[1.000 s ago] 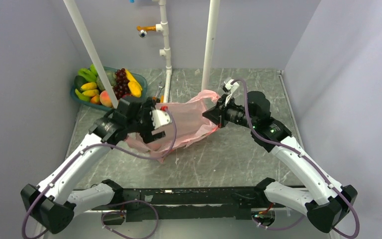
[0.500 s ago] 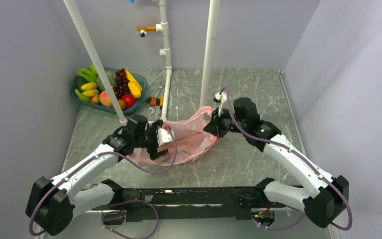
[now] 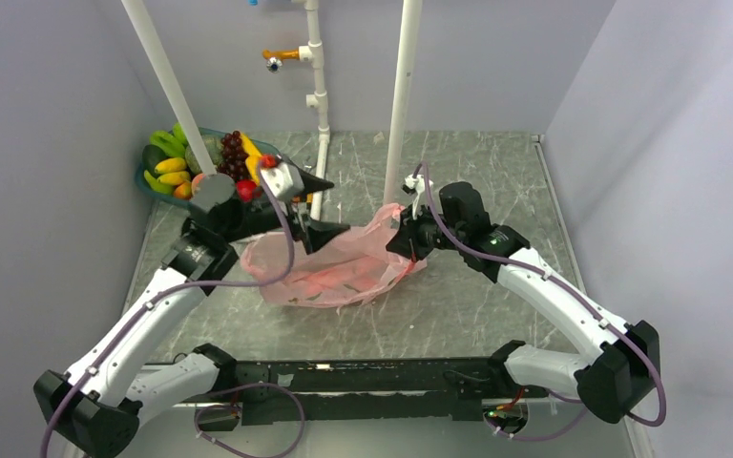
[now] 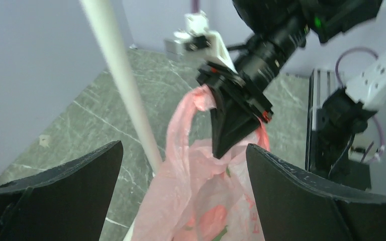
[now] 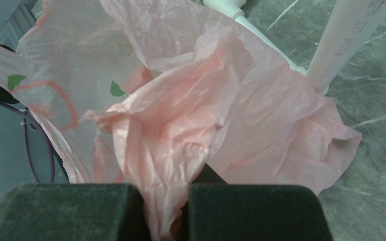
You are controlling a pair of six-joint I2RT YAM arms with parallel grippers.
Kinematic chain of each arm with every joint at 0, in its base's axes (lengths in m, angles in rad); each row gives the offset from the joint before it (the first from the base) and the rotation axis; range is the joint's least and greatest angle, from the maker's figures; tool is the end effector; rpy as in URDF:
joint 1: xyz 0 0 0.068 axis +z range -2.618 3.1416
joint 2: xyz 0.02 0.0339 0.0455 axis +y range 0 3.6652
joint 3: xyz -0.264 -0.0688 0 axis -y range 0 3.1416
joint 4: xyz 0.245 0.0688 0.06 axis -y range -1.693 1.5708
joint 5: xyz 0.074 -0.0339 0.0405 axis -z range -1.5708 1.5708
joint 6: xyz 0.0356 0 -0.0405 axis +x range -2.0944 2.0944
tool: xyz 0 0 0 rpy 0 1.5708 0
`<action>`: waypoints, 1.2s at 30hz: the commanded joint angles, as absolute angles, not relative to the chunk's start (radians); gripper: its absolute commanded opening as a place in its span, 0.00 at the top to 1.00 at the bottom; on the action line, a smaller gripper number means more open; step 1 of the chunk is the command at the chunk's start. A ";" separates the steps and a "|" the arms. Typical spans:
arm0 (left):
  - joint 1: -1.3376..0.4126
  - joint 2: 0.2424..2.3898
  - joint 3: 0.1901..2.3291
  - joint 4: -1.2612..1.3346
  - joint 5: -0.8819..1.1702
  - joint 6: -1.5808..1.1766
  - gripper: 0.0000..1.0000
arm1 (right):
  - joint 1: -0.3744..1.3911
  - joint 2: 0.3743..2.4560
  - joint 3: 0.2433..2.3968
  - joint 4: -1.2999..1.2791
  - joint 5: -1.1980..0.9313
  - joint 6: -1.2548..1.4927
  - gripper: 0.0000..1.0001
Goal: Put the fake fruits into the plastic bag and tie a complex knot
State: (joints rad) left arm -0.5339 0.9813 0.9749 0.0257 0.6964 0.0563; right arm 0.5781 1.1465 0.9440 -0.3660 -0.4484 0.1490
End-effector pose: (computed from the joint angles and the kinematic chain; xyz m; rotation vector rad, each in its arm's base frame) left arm 0.1777 -0.1316 0.3933 0.9859 1.2981 -0.9078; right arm 0.2033 0.1510 0.3065 -0.7354 2.0867 0.8956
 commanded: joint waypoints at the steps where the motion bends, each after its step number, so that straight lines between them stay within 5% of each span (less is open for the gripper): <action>1: -0.368 0.909 1.136 0.047 0.754 -0.159 0.00 | 0.575 1.113 0.990 -0.376 -0.429 0.136 1.00; 10: 0.236 0.772 1.241 -0.347 1.028 -0.288 0.02 | 0.566 1.117 0.991 -0.382 -0.419 0.124 1.00; 16: 0.575 0.779 1.221 -0.746 0.852 -0.198 0.08 | 0.561 1.116 1.003 -0.400 -0.417 0.112 1.00; 22: 0.665 1.031 1.337 -0.875 0.568 0.144 0.08 | 0.559 1.106 1.003 -0.411 -0.414 0.097 1.00; 36: 0.566 1.606 1.614 -0.772 0.573 0.235 0.10 | 0.551 1.133 1.032 -0.394 -0.426 0.102 1.00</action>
